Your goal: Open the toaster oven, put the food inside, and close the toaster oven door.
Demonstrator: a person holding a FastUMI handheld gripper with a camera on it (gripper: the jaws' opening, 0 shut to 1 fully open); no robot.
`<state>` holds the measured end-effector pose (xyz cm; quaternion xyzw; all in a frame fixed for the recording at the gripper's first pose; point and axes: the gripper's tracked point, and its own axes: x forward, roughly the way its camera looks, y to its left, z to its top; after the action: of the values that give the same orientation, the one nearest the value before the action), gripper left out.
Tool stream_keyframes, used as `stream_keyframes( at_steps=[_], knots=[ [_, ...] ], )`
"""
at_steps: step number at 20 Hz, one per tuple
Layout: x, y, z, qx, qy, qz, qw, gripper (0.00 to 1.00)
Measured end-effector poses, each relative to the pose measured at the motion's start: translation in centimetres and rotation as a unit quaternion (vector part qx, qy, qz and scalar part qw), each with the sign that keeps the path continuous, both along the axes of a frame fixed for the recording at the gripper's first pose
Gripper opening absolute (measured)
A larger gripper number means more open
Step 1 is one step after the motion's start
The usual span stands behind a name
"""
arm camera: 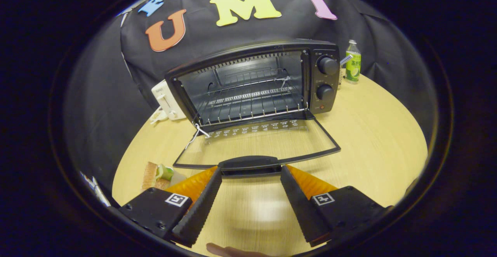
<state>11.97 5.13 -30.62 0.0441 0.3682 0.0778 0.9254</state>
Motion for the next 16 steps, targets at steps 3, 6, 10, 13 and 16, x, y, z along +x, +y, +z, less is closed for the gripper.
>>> stream_keyframes(
  at_steps=[3,6,10,13,16],
  knots=[
    [-1.2,1.7,1.5,0.033,0.011,0.028,0.999,1.00],
    [-2.7,2.4,2.5,0.049,0.043,0.037,0.997,1.00],
    [-5.2,5.0,3.6,0.120,0.118,0.072,0.983,1.00],
    [-6.9,6.8,4.2,0.162,0.162,0.105,0.968,1.00],
    [-7.1,7.8,4.6,0.174,0.173,0.118,0.962,0.99]
  ],
)
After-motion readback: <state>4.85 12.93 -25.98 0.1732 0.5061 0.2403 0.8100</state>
